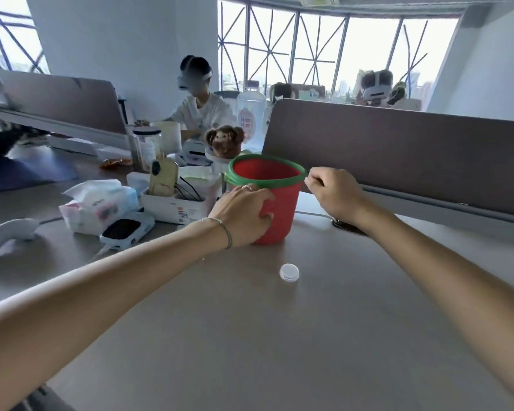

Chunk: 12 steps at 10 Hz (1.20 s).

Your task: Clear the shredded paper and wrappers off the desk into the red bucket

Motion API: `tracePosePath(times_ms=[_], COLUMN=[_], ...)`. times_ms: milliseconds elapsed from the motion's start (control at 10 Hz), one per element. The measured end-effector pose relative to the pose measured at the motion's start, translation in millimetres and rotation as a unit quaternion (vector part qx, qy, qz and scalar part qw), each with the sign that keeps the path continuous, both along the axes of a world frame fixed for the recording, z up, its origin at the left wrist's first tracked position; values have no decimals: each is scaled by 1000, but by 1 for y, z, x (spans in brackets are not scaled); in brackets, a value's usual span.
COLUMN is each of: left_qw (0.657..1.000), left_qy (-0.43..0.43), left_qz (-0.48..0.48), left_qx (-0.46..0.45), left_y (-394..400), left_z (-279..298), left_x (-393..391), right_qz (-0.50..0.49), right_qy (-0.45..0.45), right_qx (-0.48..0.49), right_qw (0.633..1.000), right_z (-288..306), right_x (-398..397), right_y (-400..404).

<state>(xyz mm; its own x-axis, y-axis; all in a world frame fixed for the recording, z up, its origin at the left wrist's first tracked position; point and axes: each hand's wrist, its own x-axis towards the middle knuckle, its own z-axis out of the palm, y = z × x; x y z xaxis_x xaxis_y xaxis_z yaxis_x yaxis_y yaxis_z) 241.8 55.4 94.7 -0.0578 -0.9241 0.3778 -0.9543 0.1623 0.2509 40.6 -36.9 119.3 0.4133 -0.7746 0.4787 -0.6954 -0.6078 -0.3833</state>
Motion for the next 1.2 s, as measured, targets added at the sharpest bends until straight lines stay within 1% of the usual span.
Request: tracePosePath(times_ms=[100,300,500,700,800,900,1000,1100,1200], left_qw=[1000,999,998,999,999,999,999,996,983], left_qy=[3,32,44,37,31,35,38,65,147], left_qz=[16,26,26,30,22,16,7,-3,0], left_qx=[5,-18,-21,-21,-15,-22,-29,-57,-112], left_y=[-10,-24,-35,-49,-57,-63,-72,-77,-84], left_z=[13,32,42,37,36,39,41,41,48], left_x=[14,31,46,54,56,57,57,54,42], right_qz=[3,10,4,7,10,25,57,69,84], right_qy=[7,78,134,155,159,224,248,195,115], right_qx=[-18,-22,8,26,40,70,137,98,-32], right_qw=[1000,997,991,988,987,972,957,973,989], right_z=[22,47,50,49,47,49,54,57,52], right_x=[26,69,89,88,88,86,83,77,76], right_y=[-22,-52,-70,-83,-84,-78,-65,-55,-51])
